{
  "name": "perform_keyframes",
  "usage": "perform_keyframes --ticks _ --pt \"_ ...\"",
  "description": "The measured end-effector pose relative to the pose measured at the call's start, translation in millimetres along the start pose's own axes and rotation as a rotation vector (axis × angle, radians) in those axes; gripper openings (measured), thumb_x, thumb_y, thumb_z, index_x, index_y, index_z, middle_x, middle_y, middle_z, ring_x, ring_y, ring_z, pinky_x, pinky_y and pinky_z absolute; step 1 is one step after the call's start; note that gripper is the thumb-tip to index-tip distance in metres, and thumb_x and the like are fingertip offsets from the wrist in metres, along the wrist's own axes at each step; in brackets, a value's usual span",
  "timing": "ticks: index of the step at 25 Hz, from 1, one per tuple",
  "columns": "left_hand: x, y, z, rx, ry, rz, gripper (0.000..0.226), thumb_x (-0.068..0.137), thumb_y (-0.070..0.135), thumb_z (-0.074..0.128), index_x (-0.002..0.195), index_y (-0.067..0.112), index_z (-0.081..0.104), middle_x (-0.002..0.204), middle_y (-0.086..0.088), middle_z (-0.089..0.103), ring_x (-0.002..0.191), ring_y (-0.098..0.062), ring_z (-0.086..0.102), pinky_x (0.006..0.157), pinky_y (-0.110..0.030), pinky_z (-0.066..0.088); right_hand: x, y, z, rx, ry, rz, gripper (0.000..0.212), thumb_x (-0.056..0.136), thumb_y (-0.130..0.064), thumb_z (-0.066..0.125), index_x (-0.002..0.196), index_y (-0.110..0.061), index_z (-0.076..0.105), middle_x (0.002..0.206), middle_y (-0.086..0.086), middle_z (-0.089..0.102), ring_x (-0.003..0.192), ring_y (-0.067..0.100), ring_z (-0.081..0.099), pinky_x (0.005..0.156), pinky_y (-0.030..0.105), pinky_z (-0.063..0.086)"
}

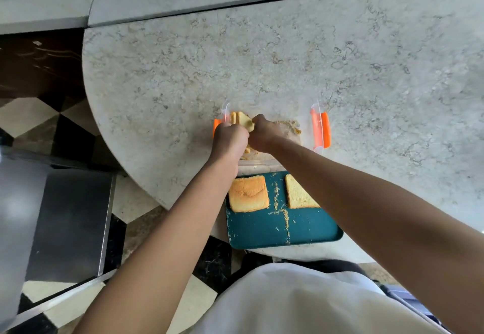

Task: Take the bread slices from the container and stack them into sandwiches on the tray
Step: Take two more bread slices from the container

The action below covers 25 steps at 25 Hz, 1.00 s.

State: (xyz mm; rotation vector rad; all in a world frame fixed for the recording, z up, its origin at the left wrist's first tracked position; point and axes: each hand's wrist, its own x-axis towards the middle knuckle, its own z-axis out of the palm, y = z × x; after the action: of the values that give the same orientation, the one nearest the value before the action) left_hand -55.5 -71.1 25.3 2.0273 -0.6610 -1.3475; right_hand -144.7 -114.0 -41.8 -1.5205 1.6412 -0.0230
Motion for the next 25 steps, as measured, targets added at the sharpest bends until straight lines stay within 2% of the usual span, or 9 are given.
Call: perform_keyframes --ticks 3,5,7,10,13,15,18,22,25 --pt "1.9 -3.2 0.8 0.045 -0.022 0.014 0.037 0.063 0.010 0.048 0.094 0.012 0.068 0.082 -0.004 0.062 0.080 -0.027 0.062 0.077 -0.047 0.058 1.3 2.2 -2.5 0.066 0.005 -0.011 0.060 0.091 -0.047 0.060 0.133 -0.007 0.045 0.126 0.018 0.063 0.114 0.035 0.059 0.082 0.038 0.048" --pt "2.4 -6.0 2.7 0.148 -0.026 0.085 0.028 0.069 0.008 0.044 0.080 0.025 0.063 0.083 -0.001 0.067 0.085 -0.027 0.066 0.081 -0.045 0.059 0.3 5.4 -7.3 0.145 0.029 -0.021 0.064 0.088 -0.049 0.064 0.134 -0.008 0.046 0.125 0.017 0.064 0.114 0.033 0.060 0.077 0.034 0.044" --pt "6.6 -9.4 6.5 0.400 -0.057 0.208 0.029 0.073 0.013 0.043 0.090 0.023 0.064 0.091 -0.007 0.071 0.090 -0.031 0.068 0.079 -0.042 0.058 -1.6 11.9 -12.3 0.223 0.047 -0.022 0.065 0.086 -0.046 0.067 0.137 -0.010 0.046 0.124 0.015 0.065 0.112 0.030 0.060 0.076 0.031 0.041" --pt "13.0 -15.4 15.1 0.893 -0.043 0.451 0.031 0.087 0.016 0.052 0.116 0.007 0.057 0.107 -0.017 0.068 0.104 -0.037 0.062 0.079 -0.040 0.046 -4.5 22.9 -15.9 0.285 0.059 -0.015 0.062 0.090 -0.045 0.063 0.139 -0.011 0.046 0.125 0.014 0.066 0.114 0.029 0.061 0.082 0.033 0.046" --pt "19.2 -17.2 22.9 1.172 0.039 0.621 0.051 0.088 0.016 0.059 0.132 -0.003 0.043 0.110 -0.024 0.065 0.106 -0.040 0.061 0.079 -0.045 0.043 -5.0 29.5 -18.2 0.292 0.121 0.011 0.052 0.097 -0.043 0.049 0.135 -0.008 0.048 0.122 0.018 0.066 0.109 0.033 0.062 0.083 0.037 0.049" --pt "25.6 -14.2 27.7 1.201 0.037 0.625 0.052 0.088 0.013 0.059 0.131 -0.006 0.038 0.107 -0.026 0.066 0.099 -0.042 0.063 0.065 -0.042 0.041 -4.0 31.5 -20.0 0.284 0.153 0.054 0.046 0.096 -0.039 0.047 0.127 -0.005 0.051 0.118 0.020 0.065 0.100 0.034 0.061 0.074 0.035 0.044" --pt "36.9 -7.1 36.5 1.152 0.053 0.565 0.048 0.088 0.007 0.057 0.128 -0.005 0.034 0.103 -0.027 0.068 0.090 -0.044 0.066 0.059 -0.041 0.040 -2.4 33.1 -23.9 0.214 0.144 0.074 0.044 0.090 -0.035 0.057 0.123 -0.005 0.051 0.116 0.018 0.064 0.098 0.034 0.059 0.070 0.034 0.041" --pt "40.9 -7.6 41.4 1.083 0.151 0.529 0.047 0.087 -0.002 0.057 0.128 -0.003 0.034 0.091 -0.026 0.071 0.064 -0.033 0.053 0.054 -0.039 0.038 -2.5 33.0 -27.3 0.116 0.138 0.060 0.038 0.090 -0.020 0.059 0.125 -0.006 0.051 0.116 0.017 0.063 0.100 0.034 0.062 0.073 0.041 0.054" --pt "38.4 -11.9 37.4 1.009 0.171 0.533 0.045 0.086 -0.003 0.058 0.126 0.000 0.039 0.088 -0.024 0.070 0.063 -0.032 0.053 0.052 -0.038 0.038 -5.3 32.9 -27.5 0.105 0.144 0.050 0.034 0.089 -0.014 0.055 0.122 -0.007 0.053 0.114 0.016 0.064 0.099 0.033 0.062 0.077 0.044 0.057"
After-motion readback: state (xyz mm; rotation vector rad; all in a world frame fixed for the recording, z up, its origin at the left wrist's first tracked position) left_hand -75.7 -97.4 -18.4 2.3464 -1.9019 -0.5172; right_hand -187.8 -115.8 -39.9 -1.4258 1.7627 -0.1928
